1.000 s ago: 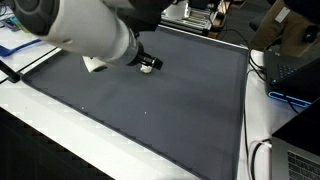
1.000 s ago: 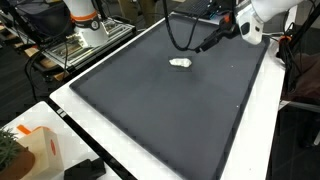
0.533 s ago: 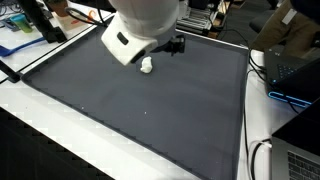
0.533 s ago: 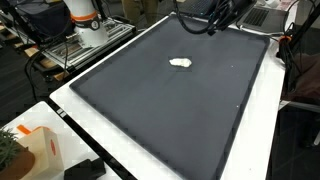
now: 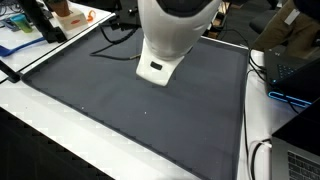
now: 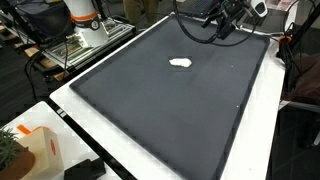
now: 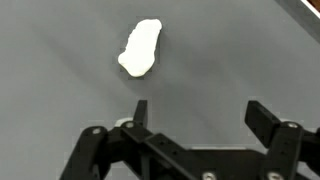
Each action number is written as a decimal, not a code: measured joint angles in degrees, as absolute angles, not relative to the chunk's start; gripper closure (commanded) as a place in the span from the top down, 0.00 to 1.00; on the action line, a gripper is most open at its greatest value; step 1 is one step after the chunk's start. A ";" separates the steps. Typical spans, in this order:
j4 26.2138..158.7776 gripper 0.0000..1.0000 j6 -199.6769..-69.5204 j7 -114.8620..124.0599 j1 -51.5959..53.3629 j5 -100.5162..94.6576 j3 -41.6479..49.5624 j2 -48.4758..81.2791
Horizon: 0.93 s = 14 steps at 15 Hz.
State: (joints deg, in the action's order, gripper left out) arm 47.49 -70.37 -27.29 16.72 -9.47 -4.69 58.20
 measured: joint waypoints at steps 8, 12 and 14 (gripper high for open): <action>65.59 1.00 -77.02 -29.01 17.41 -13.95 -4.63 49.35; 67.29 1.00 -77.27 -28.04 17.04 -14.03 -5.14 47.68; 68.70 1.00 -77.29 -24.83 16.67 -13.58 -5.30 45.99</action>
State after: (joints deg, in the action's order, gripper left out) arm 68.70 -77.29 -24.83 16.67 -13.58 -5.30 45.99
